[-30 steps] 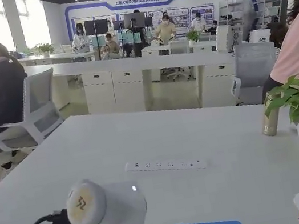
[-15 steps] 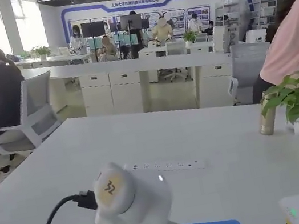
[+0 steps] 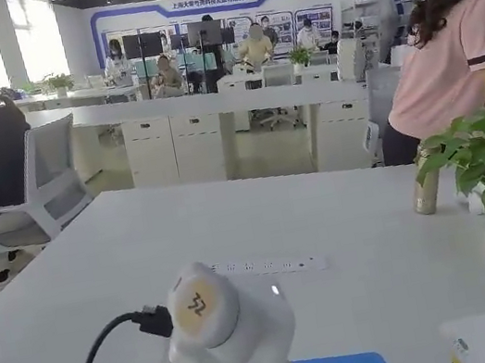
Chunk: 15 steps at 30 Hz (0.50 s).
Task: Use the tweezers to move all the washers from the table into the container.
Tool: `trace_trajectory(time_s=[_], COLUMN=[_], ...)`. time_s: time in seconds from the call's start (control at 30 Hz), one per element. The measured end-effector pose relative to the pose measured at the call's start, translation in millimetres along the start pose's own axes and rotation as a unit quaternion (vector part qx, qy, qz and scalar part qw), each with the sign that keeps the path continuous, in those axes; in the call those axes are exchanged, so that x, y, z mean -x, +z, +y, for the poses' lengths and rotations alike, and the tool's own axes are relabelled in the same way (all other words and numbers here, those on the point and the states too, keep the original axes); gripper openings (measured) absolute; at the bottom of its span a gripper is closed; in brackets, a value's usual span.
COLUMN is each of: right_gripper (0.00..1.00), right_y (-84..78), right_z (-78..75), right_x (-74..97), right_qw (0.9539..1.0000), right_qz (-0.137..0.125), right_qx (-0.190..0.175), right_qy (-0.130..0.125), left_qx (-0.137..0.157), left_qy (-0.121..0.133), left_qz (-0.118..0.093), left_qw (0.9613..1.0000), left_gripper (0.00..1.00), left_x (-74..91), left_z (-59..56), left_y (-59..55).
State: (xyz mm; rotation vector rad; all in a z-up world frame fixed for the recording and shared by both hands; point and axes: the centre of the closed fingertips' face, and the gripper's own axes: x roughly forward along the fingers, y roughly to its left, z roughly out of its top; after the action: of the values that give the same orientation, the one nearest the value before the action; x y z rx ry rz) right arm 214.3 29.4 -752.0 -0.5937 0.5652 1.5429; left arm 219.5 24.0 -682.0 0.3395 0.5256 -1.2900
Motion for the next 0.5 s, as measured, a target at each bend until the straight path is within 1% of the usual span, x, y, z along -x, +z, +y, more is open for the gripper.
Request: trace_trajectory(time_s=[0.13, 0.17, 0.2, 0.23, 0.3, 0.37, 0.4, 0.47, 0.5], right_gripper=[0.04, 0.04, 0.04, 0.04, 0.03, 0.03, 0.03, 0.02, 0.02], right_y=[-14.3, -17.5, -20.7, -23.1, -31.3, -36.3, -39.6, -45.3, -47.7], right_z=[-4.4, -4.8, -4.6, -4.9, -10.0, -11.3, -12.4, -12.3, -10.9], right_x=[-7.7, -9.6, -12.5, -14.6, -20.8, -25.6, -28.5, -34.1, -36.8], right_qw=[0.9997, 0.9996, 0.9994, 0.9994, 0.9991, 0.999, 0.9988, 0.9981, 0.9976], right_qz=[0.022, 0.027, 0.032, 0.033, 0.036, 0.038, 0.04, 0.051, 0.059], right_qx=[0.001, 0.003, 0.003, 0.003, -0.004, -0.005, -0.005, 0.005, 0.011], right_qy=[-0.01, -0.012, -0.012, -0.013, -0.021, -0.024, -0.028, -0.033, -0.035], left_qx=[-0.016, -0.024, -0.03, -0.039, -0.042, -0.053, -0.059, -0.062, -0.062], left_qy=[0.0, 0.001, 0.003, 0.006, 0.012, 0.017, 0.015, 0.009, 0.006], left_qz=[0.037, 0.055, 0.066, 0.07, 0.08, 0.103, 0.12, 0.132, 0.133], left_qw=[0.9992, 0.9982, 0.9974, 0.9968, 0.9959, 0.9931, 0.9909, 0.9892, 0.9892], left_gripper=[0.0, 0.0, 0.0, 0.0, 0.0, 0.0, 0.0, 0.0, 0.0], left_x=[-5.4, -7.3, -9.1, -12.4, -16.2, -19.7, -21.9, -25.6, -26.6], left_z=[0.2, 1.0, 1.5, 2.0, 2.5, 5.2, 6.0, 6.1, 6.0], left_y=[-14.5, -22.1, -26.6, -30.0, -36.1, -46.9, -54.0, -61.0, -62.2])
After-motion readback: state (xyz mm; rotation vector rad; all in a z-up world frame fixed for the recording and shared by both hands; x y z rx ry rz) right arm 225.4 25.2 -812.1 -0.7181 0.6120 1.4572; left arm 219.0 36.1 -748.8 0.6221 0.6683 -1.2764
